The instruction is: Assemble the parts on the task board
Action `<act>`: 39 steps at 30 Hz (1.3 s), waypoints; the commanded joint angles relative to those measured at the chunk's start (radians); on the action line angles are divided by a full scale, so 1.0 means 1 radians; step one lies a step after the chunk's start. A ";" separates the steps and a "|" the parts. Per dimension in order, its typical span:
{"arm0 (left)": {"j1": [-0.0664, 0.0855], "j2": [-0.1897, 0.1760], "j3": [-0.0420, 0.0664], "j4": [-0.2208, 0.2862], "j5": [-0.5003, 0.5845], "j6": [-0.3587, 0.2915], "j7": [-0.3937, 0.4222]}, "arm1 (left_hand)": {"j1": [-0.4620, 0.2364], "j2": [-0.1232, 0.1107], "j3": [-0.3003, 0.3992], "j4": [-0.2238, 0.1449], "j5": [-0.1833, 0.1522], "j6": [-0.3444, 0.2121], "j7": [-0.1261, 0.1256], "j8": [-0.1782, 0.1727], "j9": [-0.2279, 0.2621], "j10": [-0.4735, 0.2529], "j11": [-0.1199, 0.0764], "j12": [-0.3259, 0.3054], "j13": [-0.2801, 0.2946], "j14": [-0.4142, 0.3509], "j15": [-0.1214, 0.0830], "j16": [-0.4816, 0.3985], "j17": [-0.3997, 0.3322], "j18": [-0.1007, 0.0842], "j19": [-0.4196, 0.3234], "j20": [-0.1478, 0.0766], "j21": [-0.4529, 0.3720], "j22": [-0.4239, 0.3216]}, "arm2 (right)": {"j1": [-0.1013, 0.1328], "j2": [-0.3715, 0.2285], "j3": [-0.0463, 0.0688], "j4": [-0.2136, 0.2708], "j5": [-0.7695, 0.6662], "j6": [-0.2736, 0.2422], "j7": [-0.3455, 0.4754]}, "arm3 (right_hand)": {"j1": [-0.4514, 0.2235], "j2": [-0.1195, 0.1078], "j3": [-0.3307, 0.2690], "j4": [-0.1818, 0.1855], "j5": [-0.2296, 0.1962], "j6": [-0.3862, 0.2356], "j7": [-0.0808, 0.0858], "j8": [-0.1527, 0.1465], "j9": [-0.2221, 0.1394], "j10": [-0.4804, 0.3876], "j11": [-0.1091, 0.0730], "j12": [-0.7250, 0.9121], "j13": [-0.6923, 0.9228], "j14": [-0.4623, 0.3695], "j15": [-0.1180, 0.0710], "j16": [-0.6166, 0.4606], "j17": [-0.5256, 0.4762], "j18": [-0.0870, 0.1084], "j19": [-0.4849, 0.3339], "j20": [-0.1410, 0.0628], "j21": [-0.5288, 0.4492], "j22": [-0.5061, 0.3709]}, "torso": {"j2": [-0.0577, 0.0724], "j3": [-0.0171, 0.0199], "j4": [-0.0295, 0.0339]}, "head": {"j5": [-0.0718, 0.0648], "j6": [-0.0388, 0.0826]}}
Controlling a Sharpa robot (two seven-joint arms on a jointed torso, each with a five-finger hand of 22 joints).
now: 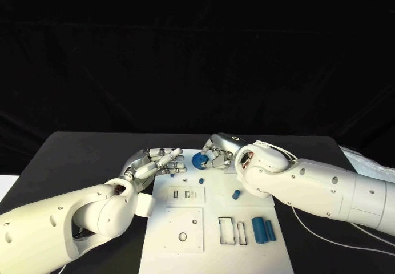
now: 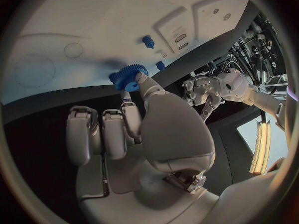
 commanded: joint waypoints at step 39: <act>0.001 0.001 0.001 0.002 -0.003 0.028 -0.001 | 0.001 0.009 -0.001 -0.007 -0.006 -0.002 0.006 -0.008 -0.002 -0.002 0.005 -0.006 -0.001 0.004 0.005 -0.005 0.003 0.012 0.005 0.003 -0.009 -0.003 | -0.017 0.064 -0.010 -0.075 -0.057 0.024 -0.010 | -0.072 -0.069 -0.044 0.037 -0.015 -0.125 0.027 -0.050 -0.009 -0.095 0.036 -0.191 -0.137 0.065 0.029 0.006 0.046 -0.018 -0.007 0.032 -0.001 0.033 | 0.000 0.0022 -0.0045 | 0.006 -0.006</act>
